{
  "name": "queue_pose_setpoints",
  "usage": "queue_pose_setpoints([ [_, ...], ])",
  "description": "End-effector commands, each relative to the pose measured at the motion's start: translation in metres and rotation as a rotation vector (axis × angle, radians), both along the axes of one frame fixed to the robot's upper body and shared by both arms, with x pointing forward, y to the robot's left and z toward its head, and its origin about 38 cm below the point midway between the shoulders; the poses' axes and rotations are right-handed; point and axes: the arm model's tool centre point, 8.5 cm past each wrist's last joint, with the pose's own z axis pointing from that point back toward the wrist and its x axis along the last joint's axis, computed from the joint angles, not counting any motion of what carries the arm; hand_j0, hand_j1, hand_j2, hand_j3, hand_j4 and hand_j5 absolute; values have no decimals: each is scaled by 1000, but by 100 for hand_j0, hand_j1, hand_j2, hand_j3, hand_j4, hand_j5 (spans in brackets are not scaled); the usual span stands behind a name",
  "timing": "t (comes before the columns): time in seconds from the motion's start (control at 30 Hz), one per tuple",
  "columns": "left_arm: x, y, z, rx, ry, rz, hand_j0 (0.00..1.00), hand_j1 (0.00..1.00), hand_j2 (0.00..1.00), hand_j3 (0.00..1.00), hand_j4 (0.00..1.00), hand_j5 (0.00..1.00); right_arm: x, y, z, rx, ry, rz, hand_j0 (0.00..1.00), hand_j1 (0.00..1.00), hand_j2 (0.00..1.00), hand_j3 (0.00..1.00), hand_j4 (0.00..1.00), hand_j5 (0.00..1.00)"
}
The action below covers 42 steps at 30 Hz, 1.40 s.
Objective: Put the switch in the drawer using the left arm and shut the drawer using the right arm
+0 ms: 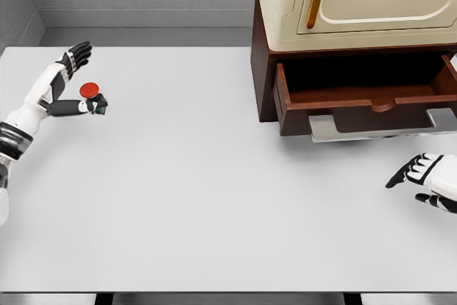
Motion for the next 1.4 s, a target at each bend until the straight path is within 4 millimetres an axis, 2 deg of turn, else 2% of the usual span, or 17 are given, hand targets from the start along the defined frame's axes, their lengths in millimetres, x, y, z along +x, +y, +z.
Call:
queue_pose_setpoints([
  [0.0,-3,2,-26,-30,68,30,100,100,100,100,100,100,0,-1,0,0,6,-3,68,68,68,68,68,68],
  [0.33,-4,3,-52,-66,142,66,100,100,100,100,100,100,1,0,3,14,-3,-5,64,64,64,64,64,64],
  [0.53,1,6,-48,-77,137,80,100,100,100,100,100,100,1,0,3,15,-5,-6,65,65,65,65,65,65],
  [0.73,3,14,-52,-77,163,105,100,100,100,100,100,100,6,-2,11,5,-28,-7,65,65,65,65,65,65],
  [0.77,3,14,-52,-77,163,105,95,95,95,95,95,95,6,-2,11,3,-28,-6,65,65,65,65,65,65],
  [0.83,3,14,-52,-75,163,105,93,93,93,93,93,93,7,-2,13,0,-33,-6,65,65,65,65,65,65],
  [0.87,3,13,-52,-76,161,103,80,80,80,80,80,80,7,-2,14,-3,-34,-4,65,65,65,65,65,65],
  [0.9,3,13,-52,-74,157,100,73,73,73,73,73,73,7,-2,14,-2,-34,-5,65,65,65,65,65,65],
  [0.93,3,13,-51,-75,154,99,70,70,70,70,70,70,7,-2,14,-4,-33,-4,65,65,65,65,65,65],
  [1.0,3,12,-52,-72,156,98,67,67,67,67,67,67,7,-2,14,-2,-34,-5,65,65,65,65,65,65],
  [1.3,1,9,-55,-66,162,93,66,66,66,66,66,66,9,-3,17,-20,-31,6,65,65,65,65,65,65],
  [1.37,1,9,-53,-66,157,90,63,63,63,63,63,63,9,-2,17,-20,-32,7,65,65,65,65,65,65],
])
